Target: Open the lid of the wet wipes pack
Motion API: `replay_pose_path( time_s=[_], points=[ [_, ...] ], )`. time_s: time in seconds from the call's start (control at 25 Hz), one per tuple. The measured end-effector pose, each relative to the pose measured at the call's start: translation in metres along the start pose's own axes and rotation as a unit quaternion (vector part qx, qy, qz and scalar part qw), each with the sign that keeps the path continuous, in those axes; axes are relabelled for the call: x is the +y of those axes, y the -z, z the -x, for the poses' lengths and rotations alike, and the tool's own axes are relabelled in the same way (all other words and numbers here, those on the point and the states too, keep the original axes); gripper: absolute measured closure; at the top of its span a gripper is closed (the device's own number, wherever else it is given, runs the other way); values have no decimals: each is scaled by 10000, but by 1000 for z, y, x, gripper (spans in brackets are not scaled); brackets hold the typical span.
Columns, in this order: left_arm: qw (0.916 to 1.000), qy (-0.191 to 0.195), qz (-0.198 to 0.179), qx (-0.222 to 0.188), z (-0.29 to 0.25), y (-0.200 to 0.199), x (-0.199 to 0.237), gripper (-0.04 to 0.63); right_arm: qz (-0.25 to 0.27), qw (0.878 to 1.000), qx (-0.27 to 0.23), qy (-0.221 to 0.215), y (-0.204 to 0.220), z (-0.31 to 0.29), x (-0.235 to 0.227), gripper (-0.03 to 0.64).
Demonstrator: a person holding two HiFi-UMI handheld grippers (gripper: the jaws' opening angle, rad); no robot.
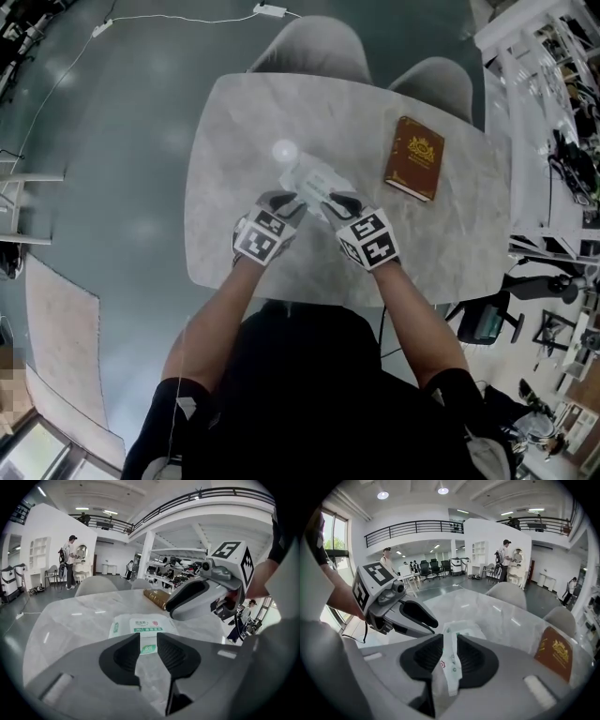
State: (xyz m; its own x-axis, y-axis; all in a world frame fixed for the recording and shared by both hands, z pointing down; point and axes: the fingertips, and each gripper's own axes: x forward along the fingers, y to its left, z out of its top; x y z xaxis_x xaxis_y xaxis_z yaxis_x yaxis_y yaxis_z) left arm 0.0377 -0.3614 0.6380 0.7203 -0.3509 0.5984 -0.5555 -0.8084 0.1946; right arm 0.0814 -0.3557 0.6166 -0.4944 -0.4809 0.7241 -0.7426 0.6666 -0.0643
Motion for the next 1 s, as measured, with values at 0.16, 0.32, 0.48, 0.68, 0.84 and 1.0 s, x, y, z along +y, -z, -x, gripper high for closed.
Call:
replay_pose_path(
  time_s=[0.16, 0.32, 0.48, 0.68, 0.84, 1.0],
  points=[
    [9994, -32, -138, 302, -26, 15, 9, 486, 251, 9994, 215, -60, 12, -26, -9, 510],
    [9983, 7, -249, 530, -40, 26, 15, 479, 314, 9983, 455, -169, 18, -42, -11, 498],
    [9977, 4, -266, 616, -47, 32, 18, 479, 457, 9967, 651, -178, 25, -55, -14, 488],
    [9969, 57, -303, 724, -56, 36, 19, 486, 714, 9932, 919, -16, 36, -67, -19, 468],
    [9972, 43, -308, 679, -55, 40, 20, 494, 929, 9907, 976, 186, 37, -71, -18, 464],
    [9974, -21, -279, 671, -57, 41, 20, 501, 1020, 9886, 1061, 323, 40, -76, -18, 459]
  ],
)
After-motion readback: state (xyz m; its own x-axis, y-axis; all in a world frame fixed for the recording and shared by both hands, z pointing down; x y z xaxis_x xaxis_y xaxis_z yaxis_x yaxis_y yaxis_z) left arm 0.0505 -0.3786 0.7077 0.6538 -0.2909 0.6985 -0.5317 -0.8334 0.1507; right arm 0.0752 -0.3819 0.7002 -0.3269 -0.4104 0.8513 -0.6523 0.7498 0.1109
